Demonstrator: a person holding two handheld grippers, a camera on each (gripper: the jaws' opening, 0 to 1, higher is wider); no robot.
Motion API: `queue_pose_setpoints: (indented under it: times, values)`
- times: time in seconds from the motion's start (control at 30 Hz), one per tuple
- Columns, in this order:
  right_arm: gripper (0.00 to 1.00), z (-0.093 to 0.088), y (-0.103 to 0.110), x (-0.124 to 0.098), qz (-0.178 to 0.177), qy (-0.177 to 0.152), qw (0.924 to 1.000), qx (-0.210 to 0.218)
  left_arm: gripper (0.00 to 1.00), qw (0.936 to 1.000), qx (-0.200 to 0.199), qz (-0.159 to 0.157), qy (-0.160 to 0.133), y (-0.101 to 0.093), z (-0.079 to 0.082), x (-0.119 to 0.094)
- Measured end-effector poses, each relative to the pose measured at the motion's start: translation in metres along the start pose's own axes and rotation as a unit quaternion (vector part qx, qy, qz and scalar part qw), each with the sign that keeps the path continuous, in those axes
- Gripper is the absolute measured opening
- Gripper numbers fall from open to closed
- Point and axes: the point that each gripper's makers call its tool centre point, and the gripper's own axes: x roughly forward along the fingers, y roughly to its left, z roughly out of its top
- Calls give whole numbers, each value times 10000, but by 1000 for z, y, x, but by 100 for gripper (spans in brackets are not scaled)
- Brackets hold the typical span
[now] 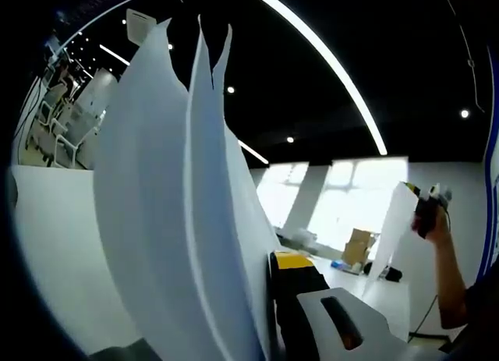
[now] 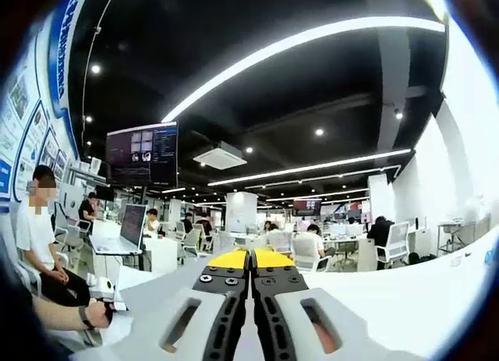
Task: Organize the stack of printing papers by aligning and flattening the scattered papers on the table
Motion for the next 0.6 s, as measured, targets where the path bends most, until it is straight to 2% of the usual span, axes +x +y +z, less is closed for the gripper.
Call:
queue_pose_setpoints:
  times: [0.07,0.37,0.6]
  values:
    - [0,5,0,1,-76,-79,9999,-67,7,10000,-8,-6,1,0,0,0]
    - [0,11,3,2,-49,-53,9998,-190,7,10000,-18,-13,6,1,0,1]
    - [0,22,2,0,-98,-213,9994,-257,7,10000,-19,-18,-1,1,0,1]
